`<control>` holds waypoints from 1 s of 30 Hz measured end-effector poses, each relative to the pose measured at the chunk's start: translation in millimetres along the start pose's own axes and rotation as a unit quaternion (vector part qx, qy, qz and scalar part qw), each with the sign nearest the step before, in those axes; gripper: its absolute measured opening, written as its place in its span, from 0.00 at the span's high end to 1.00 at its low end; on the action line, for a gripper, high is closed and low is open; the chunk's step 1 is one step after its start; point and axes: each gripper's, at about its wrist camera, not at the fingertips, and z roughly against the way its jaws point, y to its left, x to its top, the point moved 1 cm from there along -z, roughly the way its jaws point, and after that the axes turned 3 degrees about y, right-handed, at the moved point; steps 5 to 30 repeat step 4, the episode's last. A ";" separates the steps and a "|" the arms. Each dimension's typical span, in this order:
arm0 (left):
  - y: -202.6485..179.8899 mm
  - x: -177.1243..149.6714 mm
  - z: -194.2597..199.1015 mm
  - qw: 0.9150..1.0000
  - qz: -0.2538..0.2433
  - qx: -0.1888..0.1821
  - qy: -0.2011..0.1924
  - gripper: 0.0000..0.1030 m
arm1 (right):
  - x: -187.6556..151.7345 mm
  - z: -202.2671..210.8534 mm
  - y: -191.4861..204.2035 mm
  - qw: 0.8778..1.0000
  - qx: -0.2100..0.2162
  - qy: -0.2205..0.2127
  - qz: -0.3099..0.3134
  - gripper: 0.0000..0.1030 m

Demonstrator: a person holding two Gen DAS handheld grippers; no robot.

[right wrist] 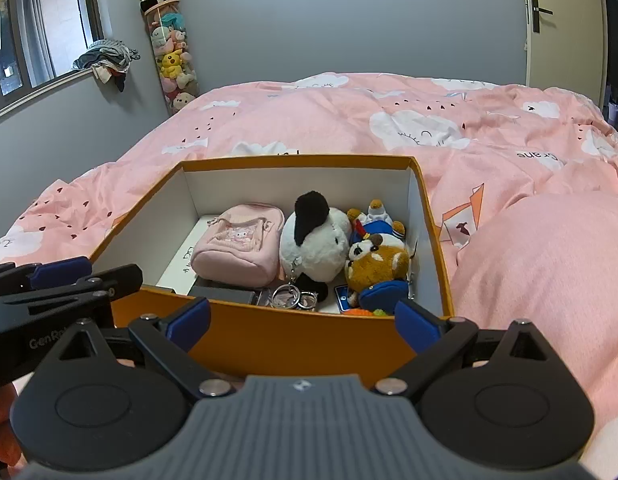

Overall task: Organize objects
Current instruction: 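Open both grippers and withdraw from the orange box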

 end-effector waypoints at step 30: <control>0.8 0.8 0.5 1.000 -0.001 0.002 -0.002 0.42 | -0.4 0.0 -0.7 1.000 0.000 0.002 -0.001 0.04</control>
